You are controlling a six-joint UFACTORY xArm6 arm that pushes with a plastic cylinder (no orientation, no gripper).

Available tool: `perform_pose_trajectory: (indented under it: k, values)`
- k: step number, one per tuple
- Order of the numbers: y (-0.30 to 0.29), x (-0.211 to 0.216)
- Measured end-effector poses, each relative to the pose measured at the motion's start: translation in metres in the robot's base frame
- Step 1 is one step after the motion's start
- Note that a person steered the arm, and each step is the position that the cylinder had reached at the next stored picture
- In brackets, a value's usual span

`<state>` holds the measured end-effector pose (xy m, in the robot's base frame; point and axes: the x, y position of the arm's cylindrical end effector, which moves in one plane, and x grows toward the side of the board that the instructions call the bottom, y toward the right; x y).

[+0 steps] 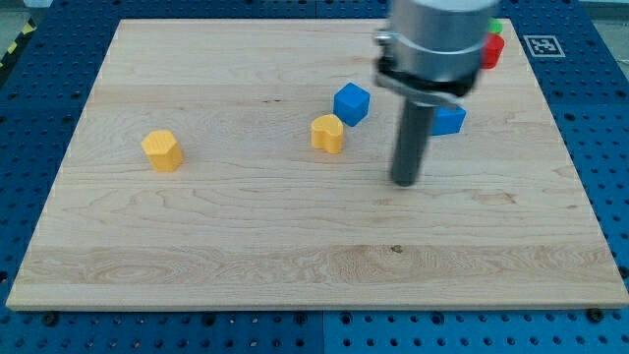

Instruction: Move the yellow heart top right to the yellow hexagon

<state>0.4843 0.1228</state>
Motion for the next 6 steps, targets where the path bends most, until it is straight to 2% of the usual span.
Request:
perform_pose_trajectory:
  k: [1,3,4,5,6]
  values:
    - [0.021,-0.018]
    - [-0.117,-0.047]
    - [-0.113,-0.042]
    - [-0.079,-0.030]
    - [-0.076,-0.049]
